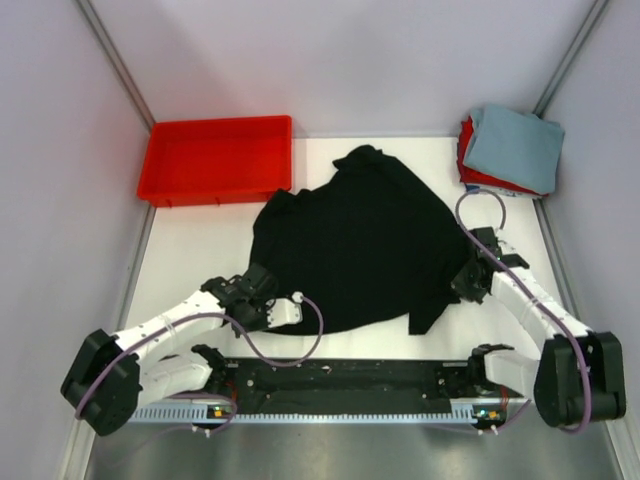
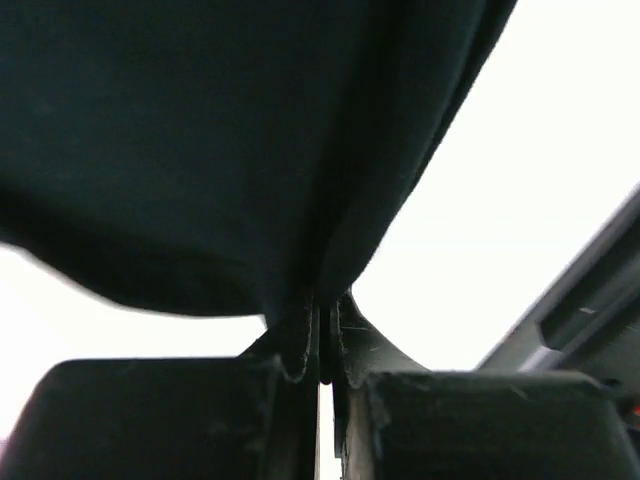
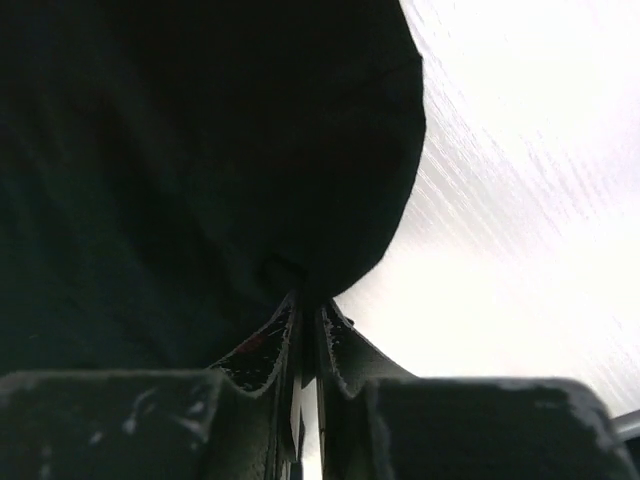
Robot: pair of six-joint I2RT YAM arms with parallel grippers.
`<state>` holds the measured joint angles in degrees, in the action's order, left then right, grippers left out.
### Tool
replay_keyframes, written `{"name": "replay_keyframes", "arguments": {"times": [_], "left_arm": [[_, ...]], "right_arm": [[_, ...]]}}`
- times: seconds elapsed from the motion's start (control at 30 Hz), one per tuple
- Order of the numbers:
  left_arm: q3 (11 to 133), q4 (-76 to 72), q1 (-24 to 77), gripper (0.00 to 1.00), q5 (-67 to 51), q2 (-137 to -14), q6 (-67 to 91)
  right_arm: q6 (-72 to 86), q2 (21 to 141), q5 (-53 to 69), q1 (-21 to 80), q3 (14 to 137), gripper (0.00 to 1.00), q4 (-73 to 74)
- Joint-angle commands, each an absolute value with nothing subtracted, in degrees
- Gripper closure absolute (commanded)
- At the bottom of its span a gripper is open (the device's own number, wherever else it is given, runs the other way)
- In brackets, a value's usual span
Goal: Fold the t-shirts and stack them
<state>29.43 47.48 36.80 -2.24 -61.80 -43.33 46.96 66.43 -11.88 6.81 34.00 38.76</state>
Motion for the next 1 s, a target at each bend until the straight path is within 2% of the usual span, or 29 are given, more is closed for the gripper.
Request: {"name": "replay_keyframes", "arguments": {"times": [0.0,0.1,0.2,0.33,0.47,0.5,0.57,0.6,0.63,0.7,0.73,0.8,0.87,0.97], "left_arm": [[30.23,38.51,35.95,1.0,10.6,-57.14,-41.49],[33.82,36.13,32.97,1.0,16.78,-53.62,-42.27],[37.52,34.11,29.89,1.0,19.59,-53.52,-43.15],[39.55,30.5,28.21,1.0,20.13,-55.89,-43.86],[40.17,30.15,28.13,1.0,17.85,-59.23,-42.54],[40.17,30.06,28.21,1.0,17.32,-59.85,-42.37],[39.82,29.36,28.12,1.0,17.14,-60.64,-42.01],[39.73,29.09,28.12,1.0,16.79,-60.91,-41.84],[39.81,29.18,28.21,1.0,16.35,-61.26,-41.66],[39.82,29.53,28.13,1.0,15.73,-61.7,-41.14],[39.9,29.53,28.21,1.0,15.65,-61.61,-40.87],[39.55,29.79,28.13,1.0,15.3,-61.17,-40.61],[38.85,29.62,28.13,1.0,14.59,-60.56,-40.52],[38.23,29.18,28.13,1.0,13.63,-60.03,-40.61]], "right_arm": [[42.73,58.2,-13.54,5.45,39.88,0.97,40.15],[35.8,54.59,-13.01,5.54,45.86,1.0,44.11],[26.48,54.66,-6.97,5.45,50.69,1.0,44.3],[19.7,62.73,-0.27,5.97,57.73,1.0,43.86],[16.35,76.51,5.09,8.43,62.65,1.0,38.16],[15.83,80.29,5.62,8.52,65.02,0.97,37.36],[15.21,88.82,5.19,8.53,70.72,0.84,38.84],[14.6,91.99,4.4,8.61,73.88,0.75,39.72],[14.33,94.81,2.57,8.27,75.92,0.61,40.16],[14.68,98.78,-2.08,7.56,80.22,0.4,42.87],[14.85,99.14,-4.55,7.38,81.29,0.34,44.98],[16.34,96.61,-10.08,7.38,79.64,0.27,47.28],[17.83,91.61,-13.96,7.21,74.56,0.24,47.11],[20.74,83.09,-15.38,6.07,65.86,0.25,45.71]]}}
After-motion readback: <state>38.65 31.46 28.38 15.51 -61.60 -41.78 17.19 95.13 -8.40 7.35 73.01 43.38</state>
